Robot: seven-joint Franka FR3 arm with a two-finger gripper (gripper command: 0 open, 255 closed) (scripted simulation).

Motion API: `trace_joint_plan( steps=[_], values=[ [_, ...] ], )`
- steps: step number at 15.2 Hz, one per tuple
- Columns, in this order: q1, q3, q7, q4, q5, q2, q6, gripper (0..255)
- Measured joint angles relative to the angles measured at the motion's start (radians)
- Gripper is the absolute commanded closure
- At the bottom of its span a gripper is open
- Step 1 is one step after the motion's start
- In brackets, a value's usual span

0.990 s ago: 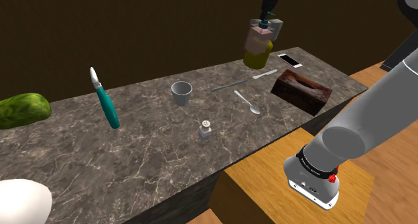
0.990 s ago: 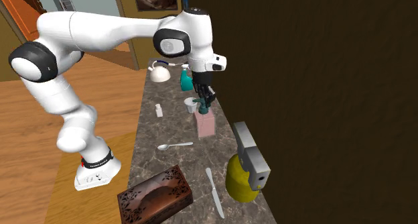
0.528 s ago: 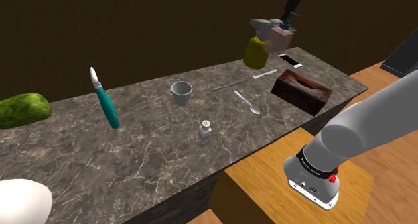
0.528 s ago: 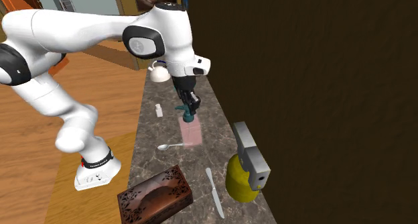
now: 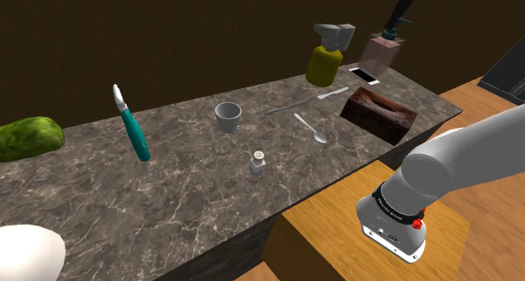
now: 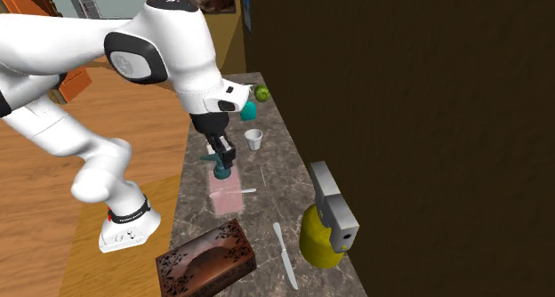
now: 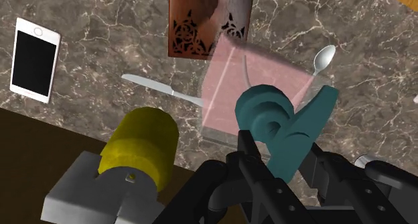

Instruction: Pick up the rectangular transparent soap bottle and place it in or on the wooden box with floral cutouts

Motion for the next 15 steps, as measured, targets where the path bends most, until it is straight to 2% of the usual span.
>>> trace_joint_plan(
  steps=[8,15],
  values=[
    [-0.067,-0.099,-0.15,-0.006,-0.071,-0.097,-0.081,255],
    [-0.083,-0.111,-0.162,-0.111,-0.092,-0.135,-0.013,255]
  ],
)
